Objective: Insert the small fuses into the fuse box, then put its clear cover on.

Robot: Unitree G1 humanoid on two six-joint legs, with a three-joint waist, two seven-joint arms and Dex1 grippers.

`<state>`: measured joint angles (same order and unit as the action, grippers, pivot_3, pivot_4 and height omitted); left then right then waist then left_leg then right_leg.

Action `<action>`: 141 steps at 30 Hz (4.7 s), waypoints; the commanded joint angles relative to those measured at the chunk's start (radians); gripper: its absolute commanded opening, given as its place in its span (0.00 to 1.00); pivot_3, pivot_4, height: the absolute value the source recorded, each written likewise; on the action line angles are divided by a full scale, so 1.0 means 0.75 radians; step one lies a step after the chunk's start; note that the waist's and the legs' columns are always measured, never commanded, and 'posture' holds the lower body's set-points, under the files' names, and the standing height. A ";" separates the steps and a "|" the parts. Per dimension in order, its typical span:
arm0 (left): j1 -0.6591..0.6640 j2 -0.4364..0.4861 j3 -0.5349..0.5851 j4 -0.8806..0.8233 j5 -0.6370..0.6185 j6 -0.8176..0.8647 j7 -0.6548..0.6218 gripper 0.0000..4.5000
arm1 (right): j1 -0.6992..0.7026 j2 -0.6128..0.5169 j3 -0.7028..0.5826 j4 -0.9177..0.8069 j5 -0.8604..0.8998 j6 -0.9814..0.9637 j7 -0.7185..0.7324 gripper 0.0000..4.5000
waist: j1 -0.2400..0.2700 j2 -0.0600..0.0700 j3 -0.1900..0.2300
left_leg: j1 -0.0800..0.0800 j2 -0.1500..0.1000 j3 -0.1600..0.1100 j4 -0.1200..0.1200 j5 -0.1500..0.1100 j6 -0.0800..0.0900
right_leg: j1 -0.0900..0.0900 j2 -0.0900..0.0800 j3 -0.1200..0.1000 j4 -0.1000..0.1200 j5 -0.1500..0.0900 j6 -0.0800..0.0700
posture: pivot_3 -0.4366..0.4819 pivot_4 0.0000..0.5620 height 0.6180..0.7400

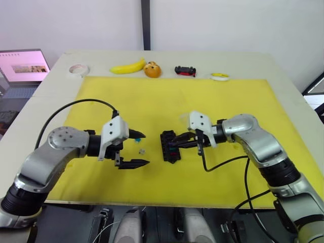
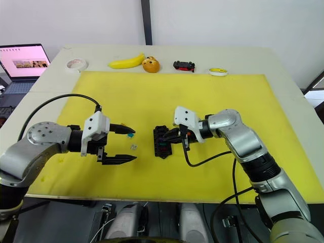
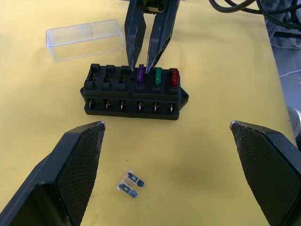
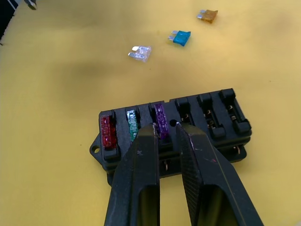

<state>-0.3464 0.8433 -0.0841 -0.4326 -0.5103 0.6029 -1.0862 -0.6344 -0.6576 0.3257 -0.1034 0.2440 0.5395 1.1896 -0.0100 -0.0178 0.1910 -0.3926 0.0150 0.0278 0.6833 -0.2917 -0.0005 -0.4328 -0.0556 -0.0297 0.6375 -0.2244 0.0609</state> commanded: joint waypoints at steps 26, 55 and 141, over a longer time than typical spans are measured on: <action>0.002 0.008 0.023 -0.023 -0.004 -0.014 0.003 1.00 | -0.056 -0.001 -0.034 -0.064 0.033 0.032 0.035 0.01 | 0.000 0.000 0.000 | 0.000 0.000 0.000 0.000 0.000 0.000 | 0.000 0.000 0.000 0.000 0.000 0.000 | 0.48 0.27 0.98; -0.001 0.009 0.026 -0.022 -0.004 -0.014 0.004 1.00 | 0.010 -0.005 0.012 0.018 -0.068 -0.124 0.026 0.01 | 0.000 0.000 0.000 | 0.000 0.000 0.000 0.000 0.000 0.000 | 0.000 0.000 0.000 0.000 0.000 0.000 | 0.48 0.27 0.98; 0.001 0.002 0.018 -0.030 -0.004 -0.010 0.017 1.00 | -0.003 0.007 -0.051 -0.020 0.040 -0.055 0.053 0.01 | 0.000 0.000 0.000 | 0.000 0.000 0.000 0.000 0.000 0.000 | 0.000 0.000 0.000 0.000 0.000 0.000 | 0.48 0.27 0.98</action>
<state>-0.3334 0.8434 -0.0841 -0.4326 -0.5101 0.6027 -1.0766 -0.6285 -0.6482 0.3046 -0.1073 0.2754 0.5134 1.2332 -0.0099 -0.0178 0.1910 -0.3926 0.0151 0.0278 0.6832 -0.2917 -0.0005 -0.4328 -0.0557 -0.0297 0.6372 -0.2245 0.0609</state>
